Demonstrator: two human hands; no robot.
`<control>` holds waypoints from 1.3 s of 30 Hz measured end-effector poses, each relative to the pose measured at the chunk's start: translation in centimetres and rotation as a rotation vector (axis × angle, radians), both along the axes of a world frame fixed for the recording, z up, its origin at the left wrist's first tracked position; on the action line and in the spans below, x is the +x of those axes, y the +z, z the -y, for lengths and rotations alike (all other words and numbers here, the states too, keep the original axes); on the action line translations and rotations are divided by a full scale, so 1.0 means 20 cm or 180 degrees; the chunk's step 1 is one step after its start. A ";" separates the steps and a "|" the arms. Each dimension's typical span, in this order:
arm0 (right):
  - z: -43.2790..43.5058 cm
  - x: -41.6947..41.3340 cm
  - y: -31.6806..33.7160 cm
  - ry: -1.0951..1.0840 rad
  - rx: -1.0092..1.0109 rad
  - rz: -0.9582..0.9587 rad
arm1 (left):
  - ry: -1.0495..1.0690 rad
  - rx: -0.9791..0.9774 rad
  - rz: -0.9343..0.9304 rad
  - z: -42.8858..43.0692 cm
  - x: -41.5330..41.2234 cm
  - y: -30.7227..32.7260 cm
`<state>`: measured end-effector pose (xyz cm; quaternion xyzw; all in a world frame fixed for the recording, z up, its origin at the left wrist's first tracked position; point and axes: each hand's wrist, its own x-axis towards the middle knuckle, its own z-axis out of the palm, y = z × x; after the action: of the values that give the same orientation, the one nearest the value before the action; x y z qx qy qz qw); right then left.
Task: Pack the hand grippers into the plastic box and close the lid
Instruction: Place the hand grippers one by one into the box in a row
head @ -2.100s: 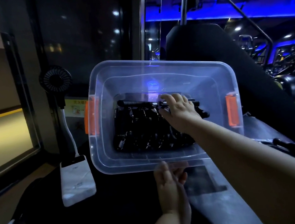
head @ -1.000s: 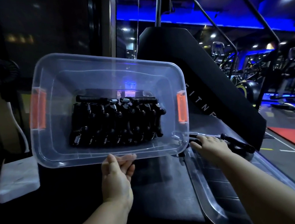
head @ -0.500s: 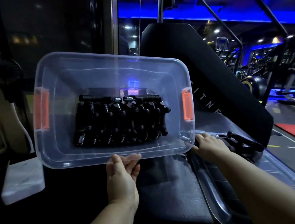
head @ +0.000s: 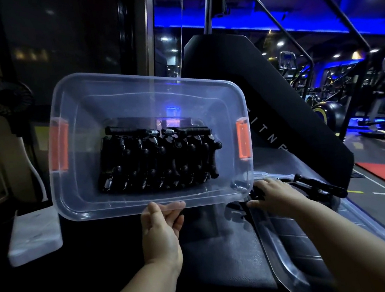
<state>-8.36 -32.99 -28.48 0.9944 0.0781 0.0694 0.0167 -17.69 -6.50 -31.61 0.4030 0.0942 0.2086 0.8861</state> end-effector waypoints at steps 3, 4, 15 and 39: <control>0.00 -0.04 0.01 0.0186 0.0190 -0.0086 | -0.0012 0.0020 -0.0012 0.00 0.00 0.00; 0.01 -0.05 0.01 0.0238 0.0242 -0.0107 | -0.0017 0.0028 -0.0009 0.00 0.00 0.00; 0.03 -0.22 0.02 0.0790 0.0711 -0.0008 | -0.0014 0.0090 0.0000 0.00 0.00 -0.01; -0.17 -0.54 0.32 0.1129 0.0681 0.0110 | -0.0070 0.0015 -0.0085 -0.01 0.00 -0.01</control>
<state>-19.23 -29.68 -22.15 0.9598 0.2439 0.0962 -0.1001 -17.67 -6.35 -31.79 0.4088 0.1011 0.1936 0.8861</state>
